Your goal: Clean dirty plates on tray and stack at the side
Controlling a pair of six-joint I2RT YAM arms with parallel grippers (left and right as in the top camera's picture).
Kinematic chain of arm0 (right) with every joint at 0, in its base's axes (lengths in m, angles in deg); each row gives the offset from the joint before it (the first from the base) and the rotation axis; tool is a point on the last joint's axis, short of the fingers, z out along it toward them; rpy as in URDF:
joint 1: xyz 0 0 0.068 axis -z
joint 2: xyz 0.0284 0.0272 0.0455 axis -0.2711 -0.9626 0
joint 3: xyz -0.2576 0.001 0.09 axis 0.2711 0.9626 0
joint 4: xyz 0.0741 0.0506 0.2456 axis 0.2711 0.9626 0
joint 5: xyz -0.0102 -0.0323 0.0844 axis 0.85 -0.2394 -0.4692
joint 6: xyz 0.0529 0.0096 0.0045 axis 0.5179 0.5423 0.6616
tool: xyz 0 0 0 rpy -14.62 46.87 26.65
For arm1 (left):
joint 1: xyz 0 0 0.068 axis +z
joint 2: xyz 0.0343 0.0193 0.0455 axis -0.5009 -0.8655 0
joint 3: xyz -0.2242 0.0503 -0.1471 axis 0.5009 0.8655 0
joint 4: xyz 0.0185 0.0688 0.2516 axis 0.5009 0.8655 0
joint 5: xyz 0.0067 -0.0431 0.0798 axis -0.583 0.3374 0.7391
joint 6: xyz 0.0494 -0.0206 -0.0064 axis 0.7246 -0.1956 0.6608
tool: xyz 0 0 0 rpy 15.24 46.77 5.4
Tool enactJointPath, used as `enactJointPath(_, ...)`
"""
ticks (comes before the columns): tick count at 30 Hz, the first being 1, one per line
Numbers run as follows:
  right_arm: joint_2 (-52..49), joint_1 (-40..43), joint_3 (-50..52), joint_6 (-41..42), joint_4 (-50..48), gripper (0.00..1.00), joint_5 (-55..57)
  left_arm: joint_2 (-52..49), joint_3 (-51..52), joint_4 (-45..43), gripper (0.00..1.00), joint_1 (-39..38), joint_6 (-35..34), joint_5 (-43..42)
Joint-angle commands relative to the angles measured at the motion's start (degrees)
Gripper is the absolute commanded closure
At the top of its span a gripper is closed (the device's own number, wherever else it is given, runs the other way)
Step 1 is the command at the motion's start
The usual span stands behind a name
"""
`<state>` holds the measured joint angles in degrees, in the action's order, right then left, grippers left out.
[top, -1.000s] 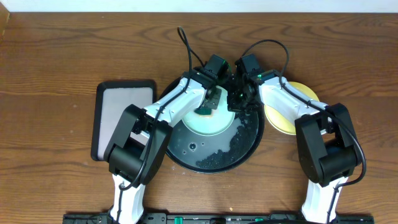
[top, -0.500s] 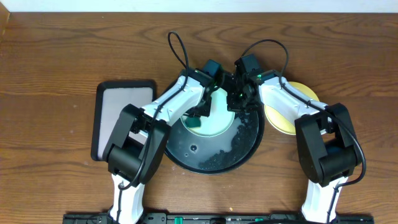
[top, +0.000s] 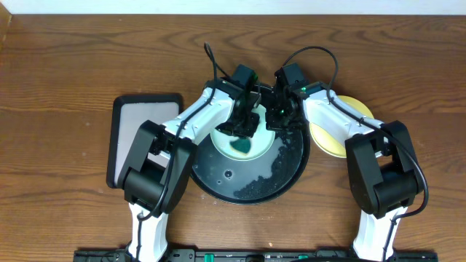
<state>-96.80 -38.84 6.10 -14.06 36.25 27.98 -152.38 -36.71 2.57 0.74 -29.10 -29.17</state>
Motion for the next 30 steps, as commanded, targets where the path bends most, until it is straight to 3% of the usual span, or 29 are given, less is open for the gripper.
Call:
enactJointPath(1,-1.5,-0.6,1.7,0.5,1.2,0.99,2.5,-1.4,0.5,-3.6,0.92,-0.9,1.7,2.0)
enactJointPath(7,-1.5,-0.6,1.7,0.4,1.6,0.99,2.5,-1.4,0.4,-4.7,0.92,0.6,-6.2,20.9)
enactJointPath(10,-1.5,-0.6,1.7,0.2,1.6,0.99,2.5,-1.3,-1.1,-2.0,0.92,2.1,-10.6,26.1)
enactJointPath(22,-1.5,-0.6,1.7,-0.4,2.1,0.99,2.5,3.2,-18.3,20.5,0.92,6.5,-9.7,21.9)
enactJointPath(30,-0.7,-0.6,1.6,-2.4,2.7,0.99,-0.7,11.4,-22.0,27.9,0.92,8.5,-8.6,20.3)
